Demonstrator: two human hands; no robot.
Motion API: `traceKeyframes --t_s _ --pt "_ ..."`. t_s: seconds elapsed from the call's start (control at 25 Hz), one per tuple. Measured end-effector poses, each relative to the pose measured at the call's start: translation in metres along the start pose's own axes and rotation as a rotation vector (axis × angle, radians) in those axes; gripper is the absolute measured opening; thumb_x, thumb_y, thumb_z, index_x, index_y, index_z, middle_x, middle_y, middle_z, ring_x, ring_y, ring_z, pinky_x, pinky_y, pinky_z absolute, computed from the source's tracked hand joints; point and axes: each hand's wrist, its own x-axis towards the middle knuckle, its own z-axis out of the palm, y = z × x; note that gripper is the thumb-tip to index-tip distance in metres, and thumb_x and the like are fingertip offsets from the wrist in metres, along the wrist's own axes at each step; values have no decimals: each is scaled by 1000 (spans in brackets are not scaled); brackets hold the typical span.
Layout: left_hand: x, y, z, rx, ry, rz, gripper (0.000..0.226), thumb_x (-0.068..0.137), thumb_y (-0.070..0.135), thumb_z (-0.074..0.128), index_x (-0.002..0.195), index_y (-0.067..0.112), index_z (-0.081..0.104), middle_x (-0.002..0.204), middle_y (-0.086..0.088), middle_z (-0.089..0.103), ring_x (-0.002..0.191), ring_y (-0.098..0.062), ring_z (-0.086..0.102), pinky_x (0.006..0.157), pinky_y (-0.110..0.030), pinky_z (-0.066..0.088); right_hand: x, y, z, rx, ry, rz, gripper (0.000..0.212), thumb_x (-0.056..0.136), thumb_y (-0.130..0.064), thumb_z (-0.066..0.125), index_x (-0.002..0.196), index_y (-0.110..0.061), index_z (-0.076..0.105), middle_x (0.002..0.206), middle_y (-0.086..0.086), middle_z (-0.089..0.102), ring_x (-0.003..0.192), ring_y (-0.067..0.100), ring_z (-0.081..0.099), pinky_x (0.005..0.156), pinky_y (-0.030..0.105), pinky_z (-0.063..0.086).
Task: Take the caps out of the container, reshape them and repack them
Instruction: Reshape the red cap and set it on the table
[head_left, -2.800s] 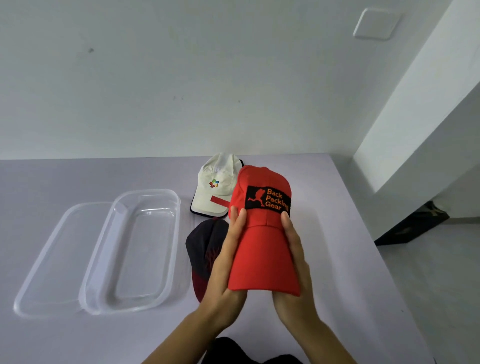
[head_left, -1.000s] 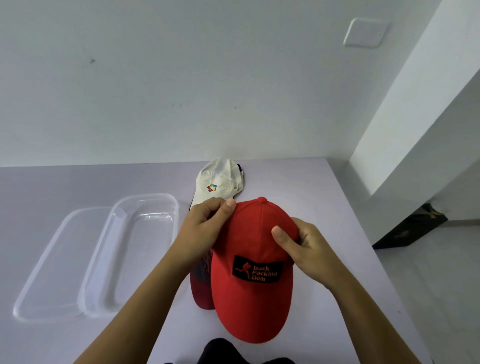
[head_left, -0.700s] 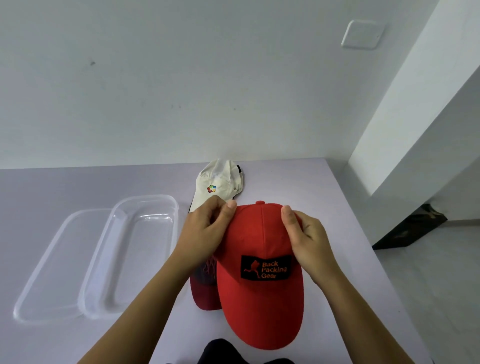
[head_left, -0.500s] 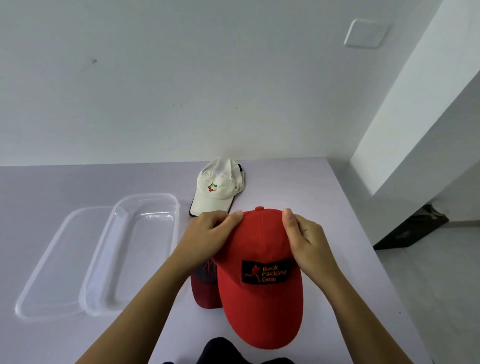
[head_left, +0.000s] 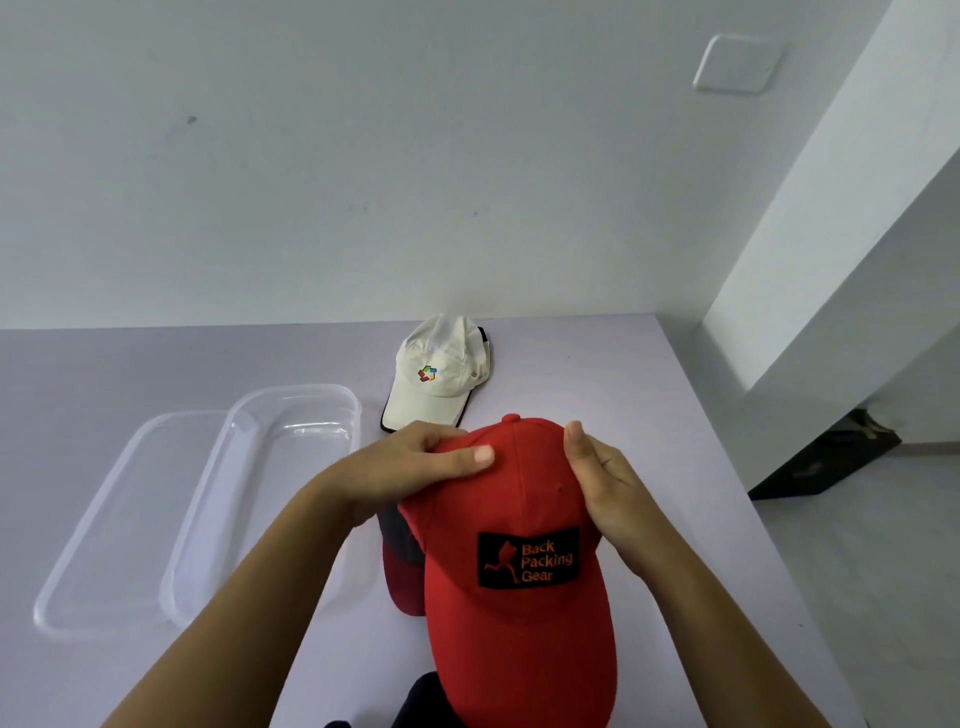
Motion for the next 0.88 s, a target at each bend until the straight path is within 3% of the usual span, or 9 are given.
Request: traceKeyframes --t_s 0.08,0.16,0.24,0.32,0.44,0.52,0.64,0.76,0.88 --pt "4 1 -6 -101 -86 23 45 58 42 83 96 18 75 103 -7 74 97 -20 69 84 -26 55 -1 -5 -1 12 -35 -15 103 67 -86 34 107 9 48 113 34 51 105 44 51 94 55 44" --pt "11 1 -6 -210 -136 47 61 46 36 92 100 14 74 104 -10 73 96 -22 69 82 -28 56 0 -8 -2 8 -51 -56 91 76 -78 35 101 8 50 107 35 52 97 44 55 89 51 48" --pt "16 2 -6 -296 -170 65 67 42 31 94 103 11 72 101 -11 73 92 -21 70 77 -29 57 1 -12 -5 23 -27 -96 69 81 -66 37 84 2 51 81 27 50 69 25 53 69 36 47" --pt "18 3 -10 -379 -178 102 67 42 28 94 103 11 72 99 -10 74 90 -21 71 75 -29 57 1 -13 -13 40 -21 -100 62 80 -69 37 74 -9 49 67 7 40 62 9 40 62 22 37" --pt "20 -1 -19 -467 -119 148 64 39 28 95 99 13 75 97 -9 75 87 -20 72 71 -28 58 3 2 -26 44 -92 -37 75 71 -83 35 98 -18 61 89 -4 62 88 10 58 87 25 45" --pt "20 -3 -24 -466 -97 135 64 38 29 95 98 15 75 96 -8 75 86 -20 72 70 -27 58 1 13 -23 20 -119 57 77 70 -85 34 107 -23 62 108 -11 64 106 6 56 99 29 40" --pt "24 -6 -29 -341 -106 76 65 40 34 95 98 16 72 95 -6 74 87 -18 71 72 -27 57 -4 20 -5 3 -54 81 58 81 -64 38 83 -9 57 78 -4 53 76 6 50 83 26 41" --pt "27 -11 -36 -261 -106 54 58 43 37 94 95 19 73 96 -4 74 90 -16 70 75 -25 56 -7 24 -1 41 -28 116 59 85 -55 41 87 2 54 75 0 48 73 8 46 78 23 42" --pt "30 -17 -34 -260 -114 50 58 44 37 93 94 19 72 96 -4 73 89 -16 70 76 -25 56 -8 28 0 227 -96 218 45 95 -42 40 90 -2 59 64 -10 53 58 1 46 60 13 40"
